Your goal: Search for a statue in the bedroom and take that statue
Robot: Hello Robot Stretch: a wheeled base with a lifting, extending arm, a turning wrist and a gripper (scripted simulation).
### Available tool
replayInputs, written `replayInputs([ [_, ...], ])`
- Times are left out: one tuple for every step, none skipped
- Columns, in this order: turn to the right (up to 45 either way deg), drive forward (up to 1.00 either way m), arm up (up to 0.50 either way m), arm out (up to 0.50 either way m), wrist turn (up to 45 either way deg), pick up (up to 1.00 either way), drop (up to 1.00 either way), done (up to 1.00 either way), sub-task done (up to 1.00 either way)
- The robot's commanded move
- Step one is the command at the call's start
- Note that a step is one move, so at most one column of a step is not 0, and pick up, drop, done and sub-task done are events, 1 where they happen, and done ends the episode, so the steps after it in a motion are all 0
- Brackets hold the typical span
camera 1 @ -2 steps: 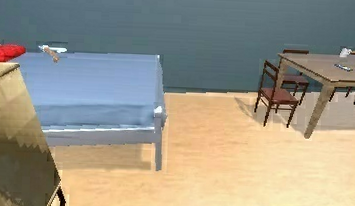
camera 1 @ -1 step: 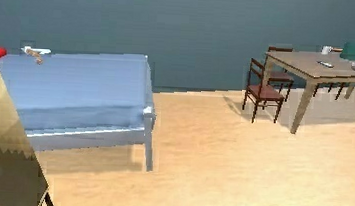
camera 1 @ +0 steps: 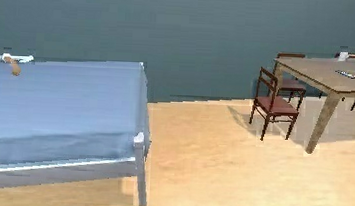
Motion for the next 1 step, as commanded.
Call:
replayInputs([
  [45.0,0.00,0.00,0.00,0.0,0.00,0.00,0.00,0.00],
])
